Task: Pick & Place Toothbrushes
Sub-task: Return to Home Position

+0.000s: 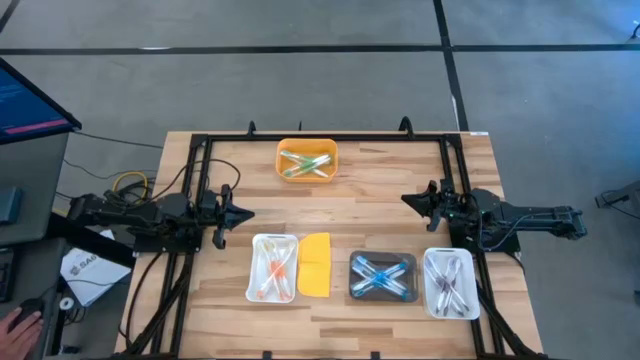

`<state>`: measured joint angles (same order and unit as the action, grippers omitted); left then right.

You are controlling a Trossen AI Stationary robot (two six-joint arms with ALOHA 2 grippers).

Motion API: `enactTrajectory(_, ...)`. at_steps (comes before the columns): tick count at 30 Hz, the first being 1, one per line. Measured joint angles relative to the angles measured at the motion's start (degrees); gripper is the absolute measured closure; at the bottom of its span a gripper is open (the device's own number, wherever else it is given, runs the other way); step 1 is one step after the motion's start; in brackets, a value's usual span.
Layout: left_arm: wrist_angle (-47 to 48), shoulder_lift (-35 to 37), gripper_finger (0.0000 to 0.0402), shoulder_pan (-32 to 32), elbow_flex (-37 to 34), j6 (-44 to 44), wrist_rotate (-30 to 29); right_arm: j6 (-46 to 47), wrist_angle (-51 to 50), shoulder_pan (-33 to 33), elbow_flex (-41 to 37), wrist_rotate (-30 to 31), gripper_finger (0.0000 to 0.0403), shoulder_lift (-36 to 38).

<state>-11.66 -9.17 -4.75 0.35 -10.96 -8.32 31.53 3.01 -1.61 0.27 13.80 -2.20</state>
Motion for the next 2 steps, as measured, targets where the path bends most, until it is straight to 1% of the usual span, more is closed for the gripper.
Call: enactTrajectory(2, 0.0, 0.0, 0.0401, 0.0, 0.0, 0.0, 0.0, 0.0, 0.0, 0.0, 0.0, 0.0, 0.0403, 0.0)
